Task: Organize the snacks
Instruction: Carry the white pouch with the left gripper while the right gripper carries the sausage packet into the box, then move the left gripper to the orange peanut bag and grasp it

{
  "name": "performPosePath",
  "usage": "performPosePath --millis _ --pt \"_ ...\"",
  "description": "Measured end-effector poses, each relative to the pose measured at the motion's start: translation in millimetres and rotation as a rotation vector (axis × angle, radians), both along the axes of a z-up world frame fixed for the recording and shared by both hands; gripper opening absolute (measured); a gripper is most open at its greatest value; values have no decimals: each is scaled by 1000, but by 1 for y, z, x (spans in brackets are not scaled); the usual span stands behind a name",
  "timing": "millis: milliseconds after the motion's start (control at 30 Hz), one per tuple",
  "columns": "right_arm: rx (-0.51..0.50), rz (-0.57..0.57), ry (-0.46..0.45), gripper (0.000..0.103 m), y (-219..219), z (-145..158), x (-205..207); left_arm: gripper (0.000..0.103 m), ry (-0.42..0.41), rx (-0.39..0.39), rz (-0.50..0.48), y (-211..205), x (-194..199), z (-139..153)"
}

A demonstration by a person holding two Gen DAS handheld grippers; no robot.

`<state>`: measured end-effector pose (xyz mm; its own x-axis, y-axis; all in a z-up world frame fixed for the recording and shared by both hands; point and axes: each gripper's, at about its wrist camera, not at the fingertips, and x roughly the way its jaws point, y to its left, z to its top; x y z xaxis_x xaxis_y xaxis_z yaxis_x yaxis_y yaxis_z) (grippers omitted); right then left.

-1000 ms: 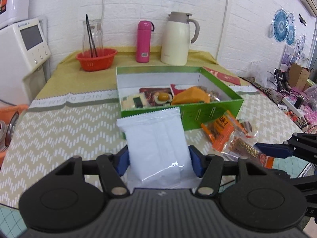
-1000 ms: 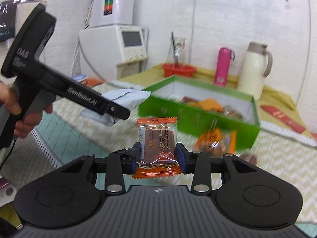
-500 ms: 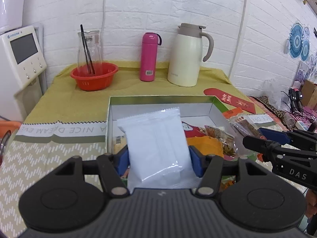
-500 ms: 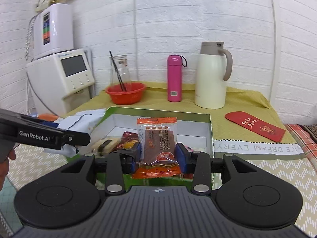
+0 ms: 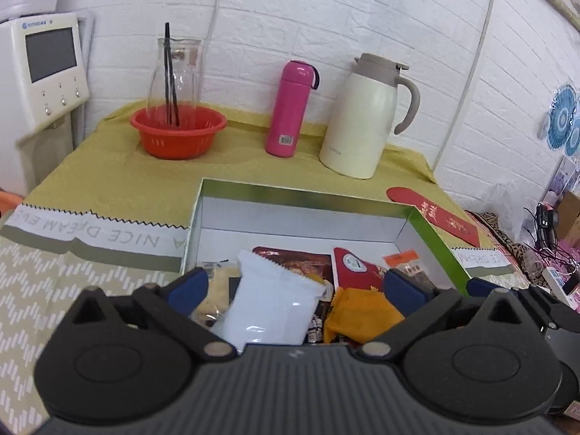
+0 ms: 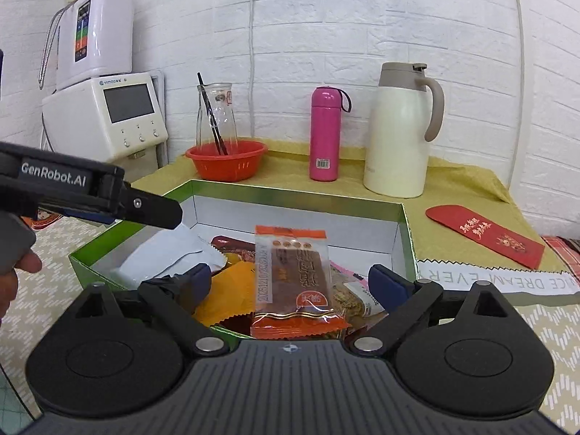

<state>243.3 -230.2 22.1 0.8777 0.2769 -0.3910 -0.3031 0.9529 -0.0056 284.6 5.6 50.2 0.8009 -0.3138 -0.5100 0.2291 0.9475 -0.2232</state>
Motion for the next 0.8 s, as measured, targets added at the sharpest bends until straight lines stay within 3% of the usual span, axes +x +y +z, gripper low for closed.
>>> performPosePath --millis 100,400,800 --pt "-8 1 -2 103 0 -1 -1 103 -4 57 25 -4 -1 1" --pt "16 -24 6 103 -5 8 -8 103 -8 89 11 -8 -17 5" --pt "45 1 -16 103 -8 28 -60 103 -37 111 -44 -15 -62 20"
